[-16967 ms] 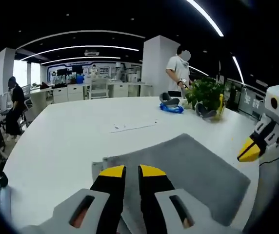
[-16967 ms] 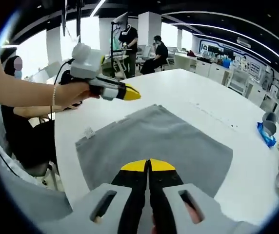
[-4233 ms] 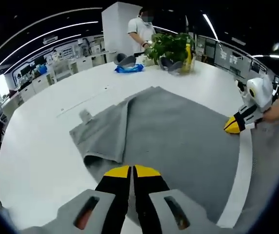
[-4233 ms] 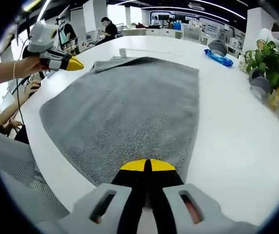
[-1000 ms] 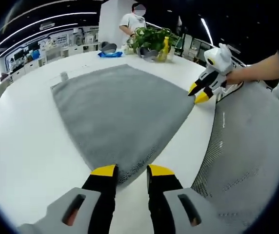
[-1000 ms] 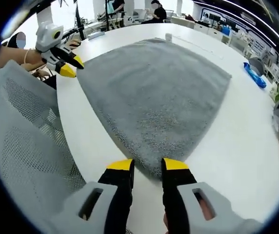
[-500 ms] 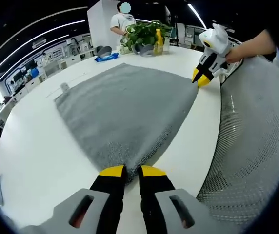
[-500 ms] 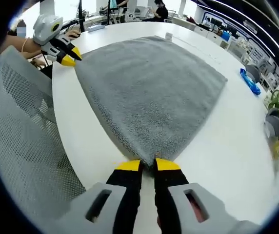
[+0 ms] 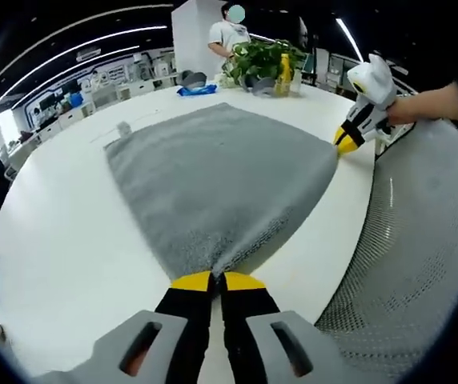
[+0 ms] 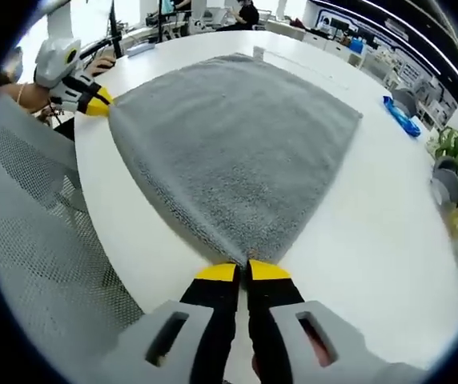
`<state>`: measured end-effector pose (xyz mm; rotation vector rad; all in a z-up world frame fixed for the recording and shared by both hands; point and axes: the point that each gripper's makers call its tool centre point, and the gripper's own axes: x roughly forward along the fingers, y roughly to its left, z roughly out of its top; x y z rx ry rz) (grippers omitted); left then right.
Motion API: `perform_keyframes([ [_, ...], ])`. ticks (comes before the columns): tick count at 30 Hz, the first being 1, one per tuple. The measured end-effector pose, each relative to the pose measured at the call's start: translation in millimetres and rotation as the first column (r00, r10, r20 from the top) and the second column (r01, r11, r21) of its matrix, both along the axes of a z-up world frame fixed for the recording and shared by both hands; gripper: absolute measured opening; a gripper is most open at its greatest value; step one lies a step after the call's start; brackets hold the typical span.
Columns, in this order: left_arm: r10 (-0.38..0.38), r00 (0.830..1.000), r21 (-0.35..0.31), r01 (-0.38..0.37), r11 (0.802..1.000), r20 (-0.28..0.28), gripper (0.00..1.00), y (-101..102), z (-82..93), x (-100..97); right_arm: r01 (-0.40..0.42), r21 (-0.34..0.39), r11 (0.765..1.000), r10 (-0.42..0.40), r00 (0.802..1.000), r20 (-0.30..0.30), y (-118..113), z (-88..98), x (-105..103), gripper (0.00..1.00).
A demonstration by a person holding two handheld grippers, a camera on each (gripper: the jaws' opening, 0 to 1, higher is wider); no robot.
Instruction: Fold the towel on the table until its edges align and the towel forms a compact rectangular stack.
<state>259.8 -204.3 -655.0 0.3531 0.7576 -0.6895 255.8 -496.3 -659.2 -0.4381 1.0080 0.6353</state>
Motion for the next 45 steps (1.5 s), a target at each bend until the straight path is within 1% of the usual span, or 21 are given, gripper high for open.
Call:
perform_keyframes([
  [2,-0.039,0.999,0.051,0.039,0.998,0.009,0.03,0.2,0.8,-3.6,0.012,0.014,1.000,-0.012,1.000,-0.007,0.8,2.9,-1.9,0.00],
  [4,-0.052,0.999,0.063,0.052,0.997,0.013,0.03,-0.6,3.4,-6.6,0.005,0.019,1.000,-0.005,1.000,-0.007,0.8,6.5,-5.1,0.00],
  [6,-0.043,0.999,0.052,0.042,0.998,0.010,0.03,-0.4,9.1,-8.9,0.013,0.027,1.000,-0.013,1.000,-0.011,0.3,13.1,-6.6,0.00],
  [9,-0.021,1.000,0.011,0.021,1.000,0.010,0.03,-0.9,21.4,-13.4,0.039,0.050,0.998,-0.039,0.999,-0.015,-1.0,24.0,-8.9,0.00],
  [12,-0.015,1.000,-0.011,0.015,1.000,0.006,0.03,-0.7,31.9,-18.8,0.052,0.070,0.996,-0.051,0.998,-0.026,-2.5,34.4,-15.3,0.00],
  [15,-0.014,1.000,-0.012,0.014,1.000,0.019,0.03,0.8,42.4,-21.3,0.073,0.098,0.993,-0.071,0.997,-0.028,-0.2,42.9,-18.9,0.00],
  [19,0.013,1.000,-0.027,-0.013,1.000,-0.006,0.03,3.8,56.5,-21.7,0.084,0.109,0.991,-0.083,0.996,-0.015,3.5,55.3,-21.5,0.00],
  [22,0.030,0.999,-0.056,-0.031,0.998,-0.027,0.03,2.7,69.6,-22.7,0.122,0.117,0.986,-0.119,0.992,-0.031,1.5,61.8,-22.9,0.00],
  [25,0.037,0.999,-0.071,-0.038,0.997,-0.025,0.03,1.6,81.4,-23.7,0.136,0.131,0.982,-0.133,0.991,-0.032,0.3,69.0,-23.9,0.00],
  [27,0.044,0.999,-0.076,-0.045,0.996,-0.015,0.03,0.9,89.5,-23.6,0.152,0.154,0.976,-0.151,0.988,-0.019,0.2,78.6,-22.8,0.00],
  [30,0.062,0.998,-0.099,-0.063,0.993,-0.017,0.03,0.3,98.7,-22.4,0.173,0.168,0.970,-0.174,0.985,-0.011,-1.2,88.5,-22.0,0.00],
  [32,0.062,0.998,-0.103,-0.062,0.993,-0.008,0.03,-1.4,105.6,-21.9,0.177,0.173,0.969,-0.180,0.984,0.005,-2.1,96.0,-21.3,0.00],
  [35,0.054,0.999,-0.099,-0.053,0.994,0.002,0.03,-3.9,114.5,-20.7,0.181,0.176,0.968,-0.188,0.982,0.022,-3.6,105.1,-19.8,0.00],
  [38,0.038,0.999,-0.078,-0.036,0.996,0.031,0.03,-6.3,126.1,-18.0,0.180,0.178,0.968,-0.190,0.981,0.041,-4.9,114.0,-17.5,0.00],
  [40,0.041,0.998,-0.079,-0.037,0.996,0.039,0.03,-7.0,132.3,-15.9,0.183,0.182,0.966,-0.195,0.979,0.050,-5.7,120.6,-16.0,0.00],
  [45,0.050,0.997,-0.109,-0.045,0.993,0.050,0.03,-10.6,149.6,-13.2,0.228,0.215,0.950,-0.249,0.965,0.078,-10.7,136.3,-9.9,0.00],
])
